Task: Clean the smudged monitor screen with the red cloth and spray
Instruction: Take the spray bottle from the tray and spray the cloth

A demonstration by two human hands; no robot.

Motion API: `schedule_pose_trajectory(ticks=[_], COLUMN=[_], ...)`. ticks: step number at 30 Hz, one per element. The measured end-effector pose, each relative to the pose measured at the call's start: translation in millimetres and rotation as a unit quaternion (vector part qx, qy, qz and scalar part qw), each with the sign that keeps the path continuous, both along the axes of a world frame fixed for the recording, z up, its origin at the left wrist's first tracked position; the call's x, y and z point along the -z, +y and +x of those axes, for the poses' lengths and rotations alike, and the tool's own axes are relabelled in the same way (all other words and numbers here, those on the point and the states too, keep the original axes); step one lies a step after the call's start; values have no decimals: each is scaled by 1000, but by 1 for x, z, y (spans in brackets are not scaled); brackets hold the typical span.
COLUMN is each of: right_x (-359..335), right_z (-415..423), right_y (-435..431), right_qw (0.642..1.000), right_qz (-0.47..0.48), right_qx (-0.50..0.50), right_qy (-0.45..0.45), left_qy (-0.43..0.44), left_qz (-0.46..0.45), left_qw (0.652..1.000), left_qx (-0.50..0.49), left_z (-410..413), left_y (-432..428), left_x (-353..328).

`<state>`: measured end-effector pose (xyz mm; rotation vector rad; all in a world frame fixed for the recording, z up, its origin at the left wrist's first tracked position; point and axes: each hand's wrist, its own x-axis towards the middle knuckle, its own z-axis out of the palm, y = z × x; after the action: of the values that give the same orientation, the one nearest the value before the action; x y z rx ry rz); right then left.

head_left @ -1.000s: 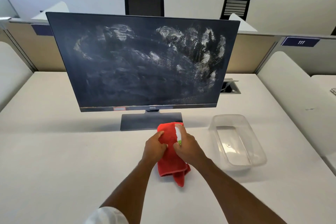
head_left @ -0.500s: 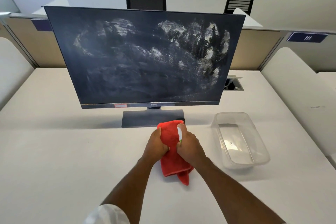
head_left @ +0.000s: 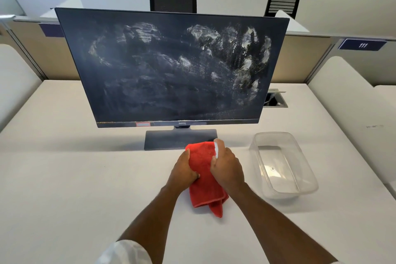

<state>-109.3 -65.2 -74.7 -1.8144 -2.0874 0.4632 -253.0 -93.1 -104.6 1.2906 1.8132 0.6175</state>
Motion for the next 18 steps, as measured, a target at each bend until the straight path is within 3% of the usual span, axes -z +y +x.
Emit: schedule_pose_trajectory(ticks=[12,18], right_x=[-3,2], right_z=[-2,-7], right_y=[4,4], right_qw=[999,996], right_qz=[14,-55], right_qx=[-16,-73], right_qy=[24,6], left_qy=[-10,-16], left_qz=[7,3], left_qw=[1000,1000], left_qx=[14,17], left_z=[-1,-2], left_y=[0,1], left_x=[-1,3])
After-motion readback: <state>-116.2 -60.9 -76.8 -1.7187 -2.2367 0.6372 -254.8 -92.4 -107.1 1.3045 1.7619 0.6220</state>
